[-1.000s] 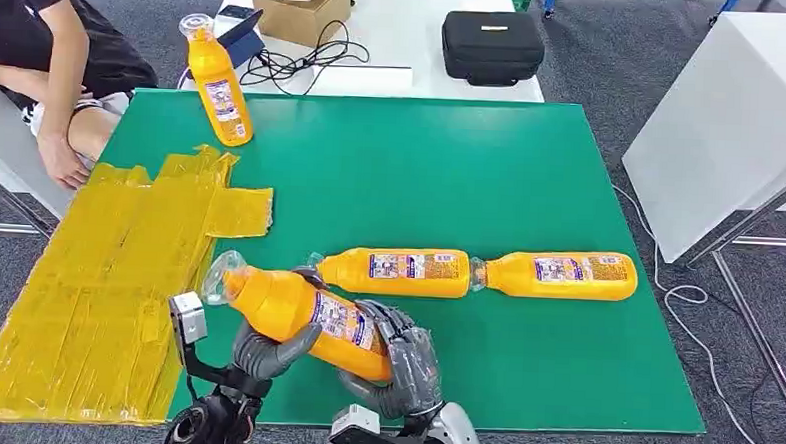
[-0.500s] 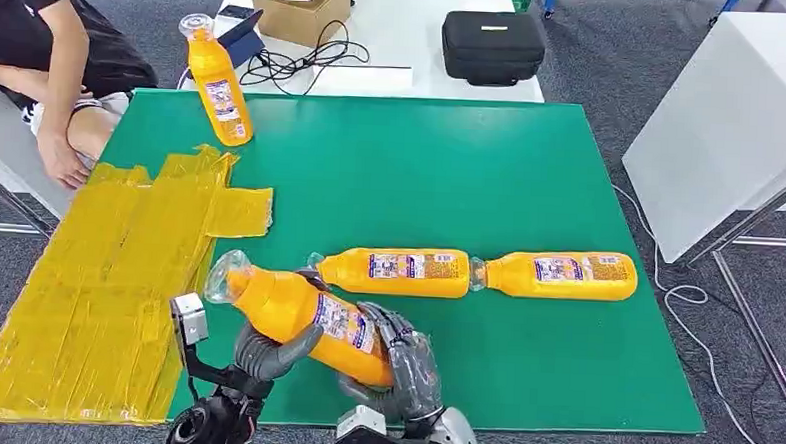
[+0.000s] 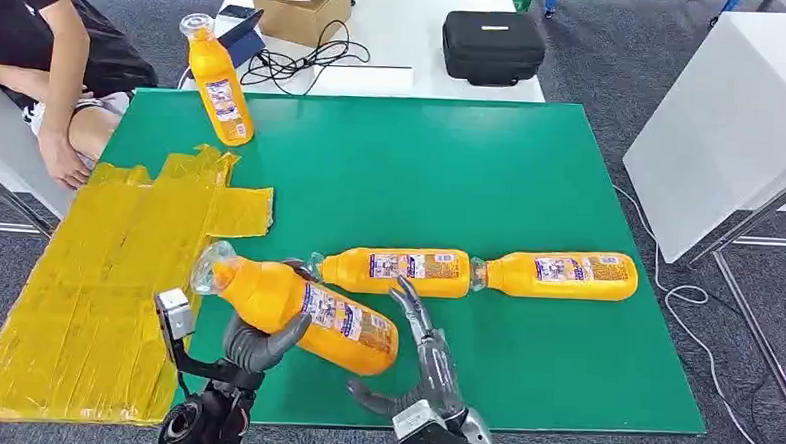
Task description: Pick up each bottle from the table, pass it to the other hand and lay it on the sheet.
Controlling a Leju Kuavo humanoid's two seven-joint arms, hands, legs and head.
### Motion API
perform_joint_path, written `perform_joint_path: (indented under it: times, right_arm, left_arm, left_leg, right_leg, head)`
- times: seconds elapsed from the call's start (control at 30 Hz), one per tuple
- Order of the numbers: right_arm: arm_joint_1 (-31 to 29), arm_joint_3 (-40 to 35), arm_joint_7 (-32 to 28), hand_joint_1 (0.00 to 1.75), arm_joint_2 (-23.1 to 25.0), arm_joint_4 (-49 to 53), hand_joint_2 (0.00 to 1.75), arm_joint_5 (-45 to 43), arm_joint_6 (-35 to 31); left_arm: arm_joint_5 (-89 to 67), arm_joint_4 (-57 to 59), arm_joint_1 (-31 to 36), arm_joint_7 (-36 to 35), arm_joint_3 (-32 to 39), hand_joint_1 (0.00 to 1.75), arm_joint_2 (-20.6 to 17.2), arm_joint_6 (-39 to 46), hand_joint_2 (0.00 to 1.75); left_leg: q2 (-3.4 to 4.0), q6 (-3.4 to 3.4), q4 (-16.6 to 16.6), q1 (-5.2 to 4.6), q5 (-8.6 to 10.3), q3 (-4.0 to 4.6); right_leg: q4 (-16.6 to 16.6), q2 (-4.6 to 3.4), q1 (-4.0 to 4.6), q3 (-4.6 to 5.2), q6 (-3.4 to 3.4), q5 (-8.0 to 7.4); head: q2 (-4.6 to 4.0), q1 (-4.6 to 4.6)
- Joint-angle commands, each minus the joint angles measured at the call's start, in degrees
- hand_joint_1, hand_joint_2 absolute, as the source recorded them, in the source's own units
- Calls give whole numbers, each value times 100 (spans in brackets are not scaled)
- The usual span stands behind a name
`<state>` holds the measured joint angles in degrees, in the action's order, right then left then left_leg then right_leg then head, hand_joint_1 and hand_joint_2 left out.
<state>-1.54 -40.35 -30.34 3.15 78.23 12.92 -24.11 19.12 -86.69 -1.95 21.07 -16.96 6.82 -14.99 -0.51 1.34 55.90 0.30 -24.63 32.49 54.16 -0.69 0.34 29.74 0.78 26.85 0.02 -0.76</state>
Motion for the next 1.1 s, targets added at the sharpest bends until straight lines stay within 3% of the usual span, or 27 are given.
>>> perform_joint_path:
  times: [0.03,0.2,0.3,0.33,0.43,0.5,0.6,0.7,1.1]
  right_arm:
    - [260,594,-174,0,-511,943,175,-1063,1081]
    - [339,682,-173,0,-509,1030,175,-1098,1176]
    - [665,977,-314,0,-578,1307,175,-1515,1580]
    - [800,1043,-336,0,-616,1415,175,-1605,1686]
    - [936,1077,-385,0,-659,1511,175,-1723,1839]
    - [1012,1110,-377,0,-681,1552,175,-1990,2194]
    - [1097,1283,-363,0,-629,1643,175,-2159,2612]
    - [1078,1386,-330,0,-612,1587,175,-2119,2820]
    - [1040,1409,-329,0,-576,1518,175,-2120,2851]
  left_arm:
    - [-344,-245,128,247,494,175,-176,528,175]
    - [-425,-332,88,265,590,175,-164,595,175]
    - [-1614,-849,-113,907,1092,175,-69,1778,175]
    - [-2278,-1027,-218,963,1241,175,-66,2276,175]
    - [-2967,-1102,-293,988,1314,173,-183,2714,175]
    - [-4065,-1107,-248,1055,1262,164,-340,3563,175]
    - [-5147,-1297,-232,740,1181,175,-566,4063,175]
    - [-7002,-1201,-146,470,1046,175,-818,4758,175]
    - [-7026,-1134,-99,425,976,175,-851,4798,175]
  left_leg:
    - [0,-2,0,0,-7,-14]
    - [1,-5,-1,1,-16,-35]
    - [1,-2,-1,-1,-7,-11]
    - [5,-2,0,1,-4,-3]
    - [8,-4,-2,2,-13,-20]
    - [1,-4,-4,2,-10,-18]
    - [0,-4,-2,1,-9,-15]
    - [8,-7,0,4,-17,-29]
    - [1,-3,-3,1,-7,-17]
  right_leg:
    - [-3,10,0,-16,7,7]
    - [-6,14,2,-39,10,15]
    - [-3,8,-1,-14,7,6]
    - [-3,2,1,-5,5,2]
    - [-6,1,2,-22,6,10]
    - [-7,8,2,-21,6,9]
    - [-5,9,2,-19,7,8]
    - [-4,6,4,-31,8,13]
    - [-6,10,1,-19,6,7]
  head:
    - [0,-2]
    - [0,-2]
    - [0,-2]
    - [0,0]
    - [0,-2]
    - [0,-2]
    - [0,-2]
    - [0,-2]
    - [0,-2]
